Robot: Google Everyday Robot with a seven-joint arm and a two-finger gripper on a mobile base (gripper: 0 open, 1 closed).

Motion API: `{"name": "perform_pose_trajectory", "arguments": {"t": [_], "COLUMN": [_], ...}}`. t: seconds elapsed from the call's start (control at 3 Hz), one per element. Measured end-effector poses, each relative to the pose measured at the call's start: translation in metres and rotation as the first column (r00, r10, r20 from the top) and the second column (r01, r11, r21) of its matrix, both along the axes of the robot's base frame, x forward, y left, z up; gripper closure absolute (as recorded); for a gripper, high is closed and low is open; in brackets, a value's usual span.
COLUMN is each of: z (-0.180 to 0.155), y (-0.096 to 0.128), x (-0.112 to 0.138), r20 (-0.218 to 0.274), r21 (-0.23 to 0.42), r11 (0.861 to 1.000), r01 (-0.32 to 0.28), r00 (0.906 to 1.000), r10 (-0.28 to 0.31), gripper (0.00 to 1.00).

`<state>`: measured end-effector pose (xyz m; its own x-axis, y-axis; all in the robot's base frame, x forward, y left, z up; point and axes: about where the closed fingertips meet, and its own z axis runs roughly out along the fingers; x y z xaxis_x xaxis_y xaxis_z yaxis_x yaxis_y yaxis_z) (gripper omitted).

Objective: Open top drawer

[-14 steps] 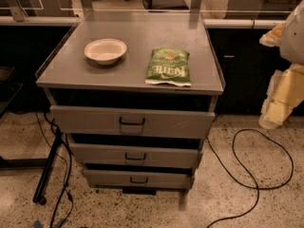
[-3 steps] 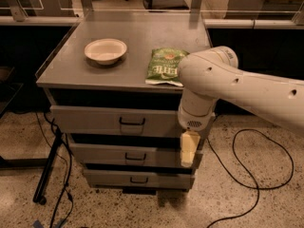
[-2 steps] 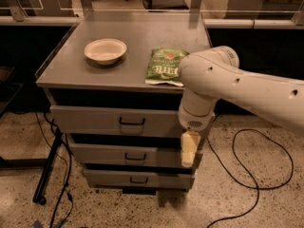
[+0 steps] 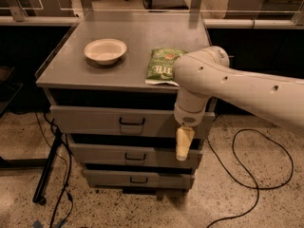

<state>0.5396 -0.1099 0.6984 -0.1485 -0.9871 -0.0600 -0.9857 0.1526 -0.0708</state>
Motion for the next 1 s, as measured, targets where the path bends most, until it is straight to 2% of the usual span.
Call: {"name": "perform_pose_trajectory", "arguments": {"t": [1.0], "z": [-0.028], "y": [-0.006], "x": [0.032], "r20": [-0.018], "r21": [-0.016], "r11": [0.999], "r01": [0.051], "r00": [0.9985], "r10": [-0.051], "gripper": [0.00]}}
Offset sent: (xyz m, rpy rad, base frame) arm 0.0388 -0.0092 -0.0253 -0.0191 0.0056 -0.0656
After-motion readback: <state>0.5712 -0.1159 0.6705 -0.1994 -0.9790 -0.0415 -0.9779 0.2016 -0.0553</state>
